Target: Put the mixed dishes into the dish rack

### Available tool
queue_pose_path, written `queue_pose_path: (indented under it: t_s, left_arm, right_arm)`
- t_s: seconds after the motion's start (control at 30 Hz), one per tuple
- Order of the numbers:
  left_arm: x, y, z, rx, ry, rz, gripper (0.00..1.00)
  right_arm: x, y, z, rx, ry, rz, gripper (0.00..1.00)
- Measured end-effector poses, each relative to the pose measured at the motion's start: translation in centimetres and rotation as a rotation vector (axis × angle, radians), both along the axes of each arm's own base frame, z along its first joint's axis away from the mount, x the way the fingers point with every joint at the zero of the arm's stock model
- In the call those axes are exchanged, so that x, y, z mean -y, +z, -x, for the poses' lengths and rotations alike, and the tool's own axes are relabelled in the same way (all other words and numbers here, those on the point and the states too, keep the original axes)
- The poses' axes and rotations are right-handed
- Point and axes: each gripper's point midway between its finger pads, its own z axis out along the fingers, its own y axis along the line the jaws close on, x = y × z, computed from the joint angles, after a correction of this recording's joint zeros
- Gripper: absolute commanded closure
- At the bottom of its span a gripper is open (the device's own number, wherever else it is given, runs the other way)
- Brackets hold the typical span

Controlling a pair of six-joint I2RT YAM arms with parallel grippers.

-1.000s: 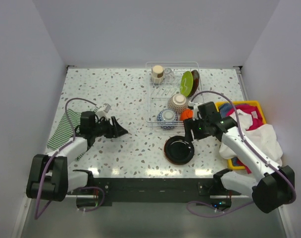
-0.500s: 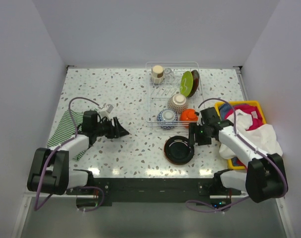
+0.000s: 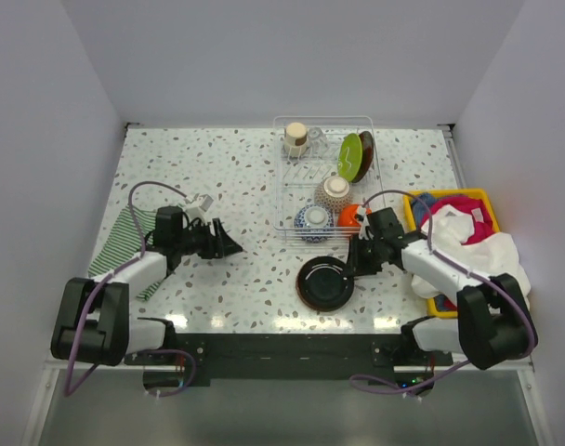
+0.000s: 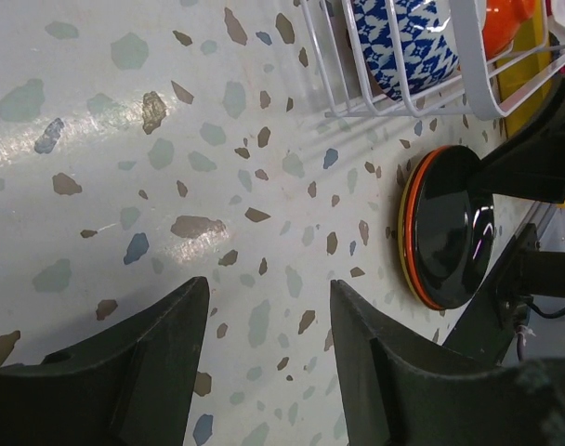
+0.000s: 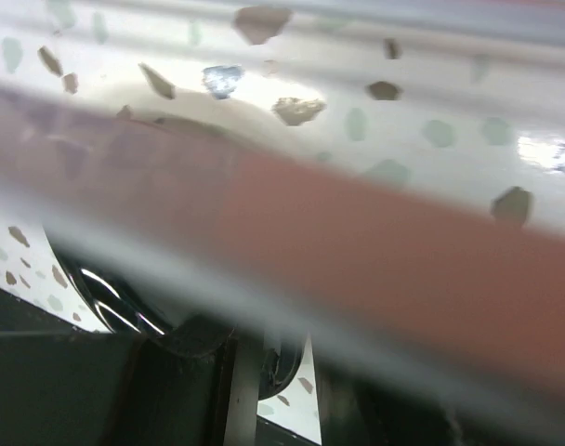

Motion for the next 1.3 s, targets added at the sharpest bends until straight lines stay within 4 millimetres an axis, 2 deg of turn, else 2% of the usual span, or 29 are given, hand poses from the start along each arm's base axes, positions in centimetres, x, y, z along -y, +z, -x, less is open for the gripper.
queue_pose_path:
  t_s: [0.07,0.23,0.37,0.5,0.63,0.7,0.77,0.8,0.9,0.97,1.03,1.2,1.3]
  left_arm:
    - [0.1,0.1,0.1,0.003,-0.004,0.003,0.41]
    - [0.0,0.4,1.0,-0.006,-0.023,-0.001,0.41]
    - [-0.1,0.8,1.7,-0.009,-0.045,-0.023,0.41]
    - [-0.2,1.9,2.1,0.018,-0.066,-0.033,0.41]
    - [0.1,2.9,1.8,0.058,-0.099,-0.026,0.43]
    - [0.2,3.1,1.9,0.078,-0.122,-0.026,0.45]
    - [0.3,3.2,2.0,0.106,-0.158,-0.042,0.47]
    - [0.3,3.2,1.9,0.116,-0.176,-0.051,0.48]
    - [0.5,4.0,1.0,0.157,-0.266,-0.084,0.49]
    - [0.6,4.7,0.0,0.188,-0.307,-0.104,0.49]
    - [0.7,5.4,-0.6,0.219,-0.343,-0.117,0.48]
    - [0.6,6.1,-0.1,0.285,-0.473,-0.170,0.46]
    - [0.4,5.3,-0.1,0.305,-0.586,-0.225,0.47]
  right_arm:
    - [-1.1,0.2,0.5,0.008,0.035,-0.013,0.63]
    - [-4.5,0.9,2.2,0.038,0.164,-0.051,0.63]
    - [-6.4,1.2,3.0,0.058,0.220,-0.072,0.65]
    - [-8.6,0.8,3.6,0.066,0.279,-0.083,0.66]
    - [-11.7,0.4,4.5,0.044,0.363,-0.071,0.61]
    - [-14.0,0.7,4.3,0.059,0.409,-0.073,0.62]
    - [-16.1,1.3,3.6,0.091,0.440,-0.076,0.67]
    - [-17.1,1.8,3.1,0.112,0.452,-0.079,0.74]
    - [-19.1,3.9,1.2,0.200,0.474,-0.089,0.78]
    - [-19.6,5.2,0.1,0.255,0.478,-0.093,0.76]
    - [-19.5,5.8,-0.3,0.289,0.485,-0.088,0.68]
    - [-18.7,6.5,0.0,0.328,0.539,-0.070,0.59]
    - [-18.0,7.7,0.1,0.375,0.579,-0.059,0.55]
